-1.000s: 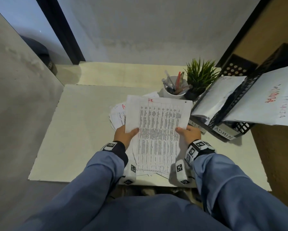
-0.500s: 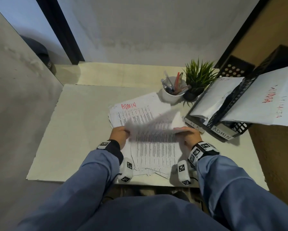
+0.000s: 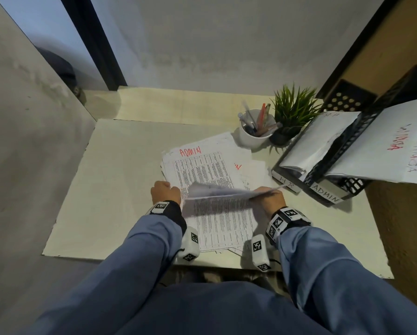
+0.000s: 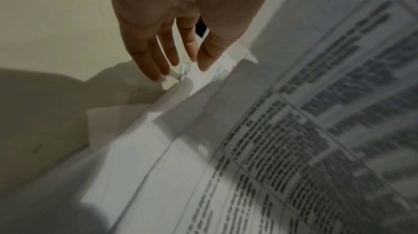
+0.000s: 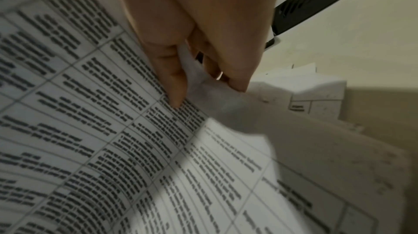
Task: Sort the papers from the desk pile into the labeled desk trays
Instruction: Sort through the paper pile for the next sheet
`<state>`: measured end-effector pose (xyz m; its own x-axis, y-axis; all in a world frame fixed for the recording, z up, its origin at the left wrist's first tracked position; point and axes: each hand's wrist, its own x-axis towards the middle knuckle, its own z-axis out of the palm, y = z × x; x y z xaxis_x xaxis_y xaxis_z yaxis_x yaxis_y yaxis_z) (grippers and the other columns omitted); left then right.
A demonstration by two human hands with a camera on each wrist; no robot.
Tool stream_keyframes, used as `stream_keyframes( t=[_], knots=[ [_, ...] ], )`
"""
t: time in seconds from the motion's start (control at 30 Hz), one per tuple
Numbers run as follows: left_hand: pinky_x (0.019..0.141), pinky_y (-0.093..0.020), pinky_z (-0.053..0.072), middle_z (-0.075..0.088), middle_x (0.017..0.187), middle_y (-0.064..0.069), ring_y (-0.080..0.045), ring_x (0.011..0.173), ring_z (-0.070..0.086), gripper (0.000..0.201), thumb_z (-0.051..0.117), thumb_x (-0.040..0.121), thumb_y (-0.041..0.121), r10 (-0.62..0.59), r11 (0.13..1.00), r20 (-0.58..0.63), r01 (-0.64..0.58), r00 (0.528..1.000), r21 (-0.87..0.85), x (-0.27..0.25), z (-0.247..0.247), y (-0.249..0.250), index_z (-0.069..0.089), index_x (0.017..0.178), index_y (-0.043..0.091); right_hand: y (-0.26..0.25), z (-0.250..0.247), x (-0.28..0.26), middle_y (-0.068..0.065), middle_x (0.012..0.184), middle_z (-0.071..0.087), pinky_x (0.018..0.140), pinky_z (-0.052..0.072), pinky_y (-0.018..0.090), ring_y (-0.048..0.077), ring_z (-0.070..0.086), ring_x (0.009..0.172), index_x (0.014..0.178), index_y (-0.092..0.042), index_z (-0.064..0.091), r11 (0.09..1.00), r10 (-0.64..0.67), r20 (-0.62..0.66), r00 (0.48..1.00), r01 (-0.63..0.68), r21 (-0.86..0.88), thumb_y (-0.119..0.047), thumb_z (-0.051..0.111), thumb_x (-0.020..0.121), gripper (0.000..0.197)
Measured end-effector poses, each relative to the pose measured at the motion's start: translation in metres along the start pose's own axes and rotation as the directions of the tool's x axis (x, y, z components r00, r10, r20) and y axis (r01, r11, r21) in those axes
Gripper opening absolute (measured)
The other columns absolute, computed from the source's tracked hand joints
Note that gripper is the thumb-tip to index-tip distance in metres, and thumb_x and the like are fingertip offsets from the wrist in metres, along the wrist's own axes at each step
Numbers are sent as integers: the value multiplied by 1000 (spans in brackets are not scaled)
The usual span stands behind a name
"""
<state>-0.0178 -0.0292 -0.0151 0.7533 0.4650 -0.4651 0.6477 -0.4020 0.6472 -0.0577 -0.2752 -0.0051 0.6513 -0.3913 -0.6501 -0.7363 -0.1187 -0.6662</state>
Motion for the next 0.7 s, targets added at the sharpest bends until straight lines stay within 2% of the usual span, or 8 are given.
stream_keyframes(
  t=[0.07,0.2,0.27,0.33,0.43,0.53,0.63,0.7],
  knots=[
    [83,-32,43,55,122,-18,-36,106,56,29,49,85,3,-19,1000,26,20,999,-16,1,0,-2,52,114,3,2,-1,4,12,87,54,54,41,6,22,47,83,74,-2,58,1000,-26,37,999,26,15,16,38,90,30],
    [77,-25,45,49,127,-11,-24,114,54,47,40,76,-17,257,956,49,-246,965,-161,-10,1,5,55,113,10,0,-6,3,11,102,57,81,43,24,23,53,95,97,-4,65,999,-34,19,999,33,19,12,41,88,30],
    [79,-21,43,50,131,-8,-19,118,49,59,36,74,-26,351,932,256,-309,901,-189,-18,-2,15,56,116,10,-10,-7,0,9,101,59,90,47,36,26,54,99,98,-8,61,993,-46,-21,999,47,105,11,44,88,27],
    [84,-16,42,50,131,-11,-21,117,46,57,34,79,-24,338,937,529,-330,779,-112,-28,-8,27,54,123,6,-27,-9,-6,13,93,63,87,50,41,29,60,93,97,-2,62,936,-53,11,999,46,350,11,51,82,23],
    [93,-35,42,51,124,-10,-28,118,46,59,43,79,-17,232,926,683,-373,693,65,-30,-16,39,47,130,11,-50,-19,-8,22,102,68,89,52,50,39,66,94,108,3,63,903,-16,38,999,-2,429,4,60,75,33],
    [76,-29,50,59,105,-14,-27,97,57,27,62,84,4,336,939,597,-305,729,-156,-38,-19,54,56,109,9,-73,-30,-18,21,105,68,90,53,47,36,66,95,109,0,64,901,-142,4,990,127,415,5,59,79,31],
    [68,-21,50,62,83,-2,-13,76,59,4,62,88,13,478,846,275,-353,834,-399,-53,-18,79,58,90,14,-89,-37,-30,19,106,69,88,54,44,35,65,96,101,-5,68,845,-359,-46,932,346,408,6,61,78,26],
    [66,-13,50,64,82,7,-5,76,62,5,61,88,14,534,782,149,-420,832,-461,-57,-17,88,62,93,16,-93,-38,-36,17,103,69,86,54,43,34,65,98,90,-12,68,805,-433,-106,895,437,402,5,64,76,23]
  ],
)
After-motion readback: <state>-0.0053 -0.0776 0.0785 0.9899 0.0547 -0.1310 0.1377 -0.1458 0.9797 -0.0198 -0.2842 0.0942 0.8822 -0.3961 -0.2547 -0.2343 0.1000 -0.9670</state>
